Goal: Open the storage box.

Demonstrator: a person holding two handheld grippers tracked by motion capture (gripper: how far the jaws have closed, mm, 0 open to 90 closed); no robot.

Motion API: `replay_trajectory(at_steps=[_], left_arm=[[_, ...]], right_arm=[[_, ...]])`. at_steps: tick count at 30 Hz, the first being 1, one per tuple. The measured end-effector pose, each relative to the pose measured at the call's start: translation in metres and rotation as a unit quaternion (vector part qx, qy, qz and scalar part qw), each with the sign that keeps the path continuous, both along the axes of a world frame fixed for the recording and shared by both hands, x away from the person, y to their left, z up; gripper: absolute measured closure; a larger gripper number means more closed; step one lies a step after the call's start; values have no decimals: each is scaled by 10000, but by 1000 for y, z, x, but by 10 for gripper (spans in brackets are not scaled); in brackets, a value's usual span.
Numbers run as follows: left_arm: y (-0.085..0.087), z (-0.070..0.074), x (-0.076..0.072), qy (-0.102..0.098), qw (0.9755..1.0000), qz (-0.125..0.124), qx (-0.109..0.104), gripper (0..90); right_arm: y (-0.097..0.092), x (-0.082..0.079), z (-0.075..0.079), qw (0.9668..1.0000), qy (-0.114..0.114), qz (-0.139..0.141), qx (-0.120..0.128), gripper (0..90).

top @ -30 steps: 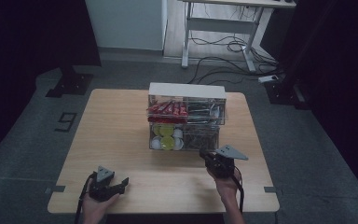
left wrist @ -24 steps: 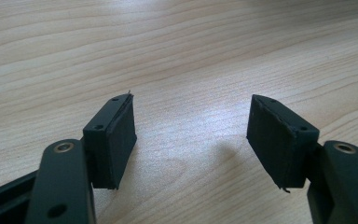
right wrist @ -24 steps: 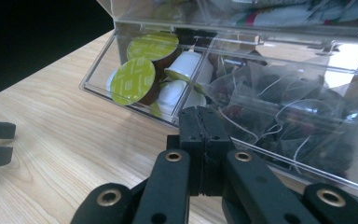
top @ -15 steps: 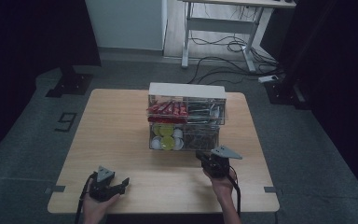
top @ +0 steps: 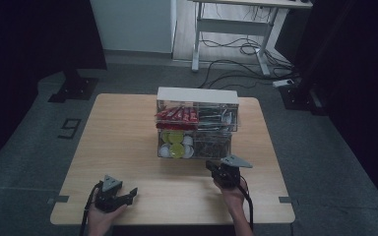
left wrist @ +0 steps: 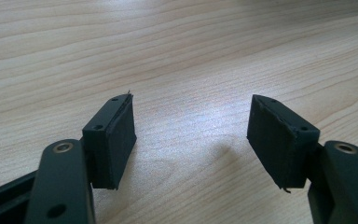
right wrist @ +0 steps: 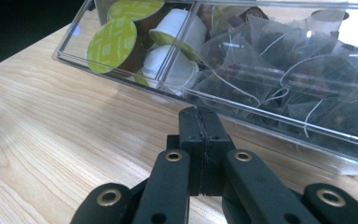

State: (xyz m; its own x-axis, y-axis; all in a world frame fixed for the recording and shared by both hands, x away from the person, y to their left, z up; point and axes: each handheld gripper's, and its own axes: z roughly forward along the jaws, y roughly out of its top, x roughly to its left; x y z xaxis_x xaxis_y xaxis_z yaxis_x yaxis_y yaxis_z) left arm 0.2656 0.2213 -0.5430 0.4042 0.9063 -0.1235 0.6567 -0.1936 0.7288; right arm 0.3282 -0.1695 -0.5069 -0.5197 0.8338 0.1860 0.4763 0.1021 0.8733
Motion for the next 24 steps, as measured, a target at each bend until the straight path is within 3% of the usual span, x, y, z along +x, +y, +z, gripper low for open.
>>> replay_trajectory(at_steps=[7, 24], left_arm=[[0, 1, 0, 12, 10000, -29, -70, 323], [-1, 1, 0, 0, 10000, -32, 8, 322]], right_arm=[[-1, 3, -6, 10000, 67, -37, -32, 892], [-10, 7, -11, 9997, 108, -200, -17, 892]])
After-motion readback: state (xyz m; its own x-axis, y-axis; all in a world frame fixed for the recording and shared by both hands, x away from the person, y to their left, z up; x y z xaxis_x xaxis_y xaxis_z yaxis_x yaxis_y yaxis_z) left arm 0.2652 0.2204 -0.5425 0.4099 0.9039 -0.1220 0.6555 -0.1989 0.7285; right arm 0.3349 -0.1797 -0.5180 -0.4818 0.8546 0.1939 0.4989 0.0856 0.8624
